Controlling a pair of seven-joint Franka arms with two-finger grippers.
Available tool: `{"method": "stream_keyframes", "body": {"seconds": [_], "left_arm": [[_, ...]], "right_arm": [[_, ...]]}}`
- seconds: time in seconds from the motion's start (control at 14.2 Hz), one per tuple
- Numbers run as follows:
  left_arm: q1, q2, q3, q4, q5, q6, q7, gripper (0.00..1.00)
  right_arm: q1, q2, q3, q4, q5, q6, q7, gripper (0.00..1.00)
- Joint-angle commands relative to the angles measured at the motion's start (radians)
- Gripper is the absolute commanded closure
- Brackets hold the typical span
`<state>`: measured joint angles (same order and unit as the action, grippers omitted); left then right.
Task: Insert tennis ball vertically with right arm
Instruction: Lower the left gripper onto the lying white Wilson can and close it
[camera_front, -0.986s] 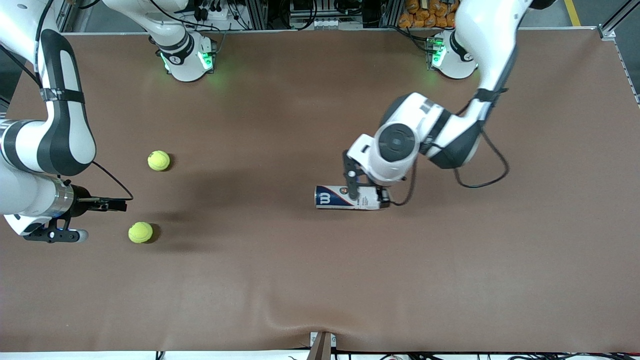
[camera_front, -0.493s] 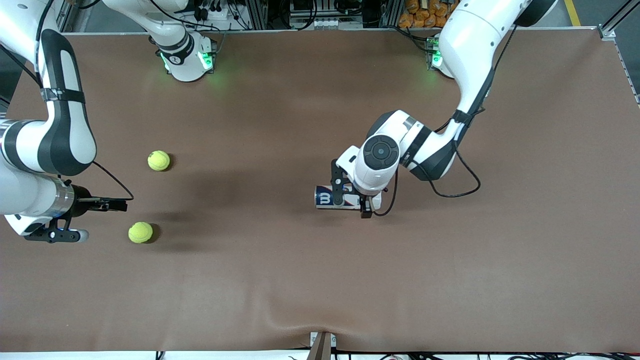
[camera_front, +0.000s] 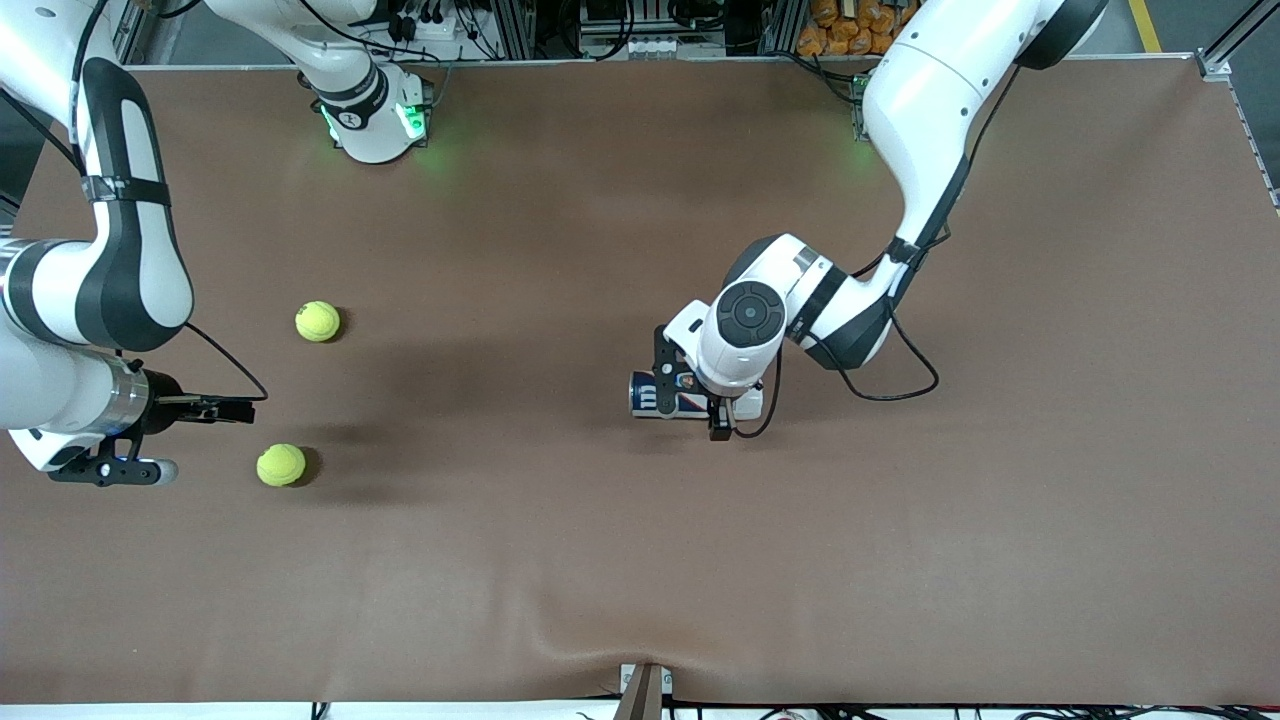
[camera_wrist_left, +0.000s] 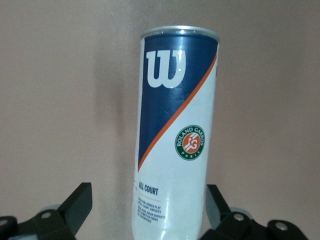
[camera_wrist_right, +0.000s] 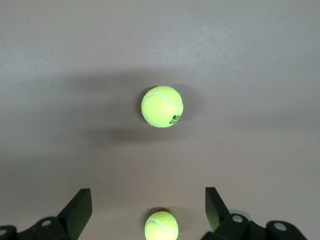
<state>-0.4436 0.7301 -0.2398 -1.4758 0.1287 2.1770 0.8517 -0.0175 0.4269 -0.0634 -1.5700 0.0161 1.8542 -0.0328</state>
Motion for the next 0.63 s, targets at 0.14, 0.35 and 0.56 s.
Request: {"method": "stream_keyframes", "body": {"seconds": [0.14,0.35,0.56], "left_arm": [[-0.024,0.031,0.002,0.02,0.022,0.041,0.006,0.0],[-0.035,0.04,0.002,0.017,0.025,0.075,0.006,0.0],[-0.049,0.043,0.005,0.012,0.025,0.075,0.006,0.0]], "right_arm": [[0.001,-0.01,0.001,0.002,0.005,-0.01,0.014,0.0],[0.004,-0.01,0.001,0.002,0.005,-0.01,0.014,0.0],[0.004,-0.01,0.001,0.002,0.005,-0.01,0.014,0.0]]}}
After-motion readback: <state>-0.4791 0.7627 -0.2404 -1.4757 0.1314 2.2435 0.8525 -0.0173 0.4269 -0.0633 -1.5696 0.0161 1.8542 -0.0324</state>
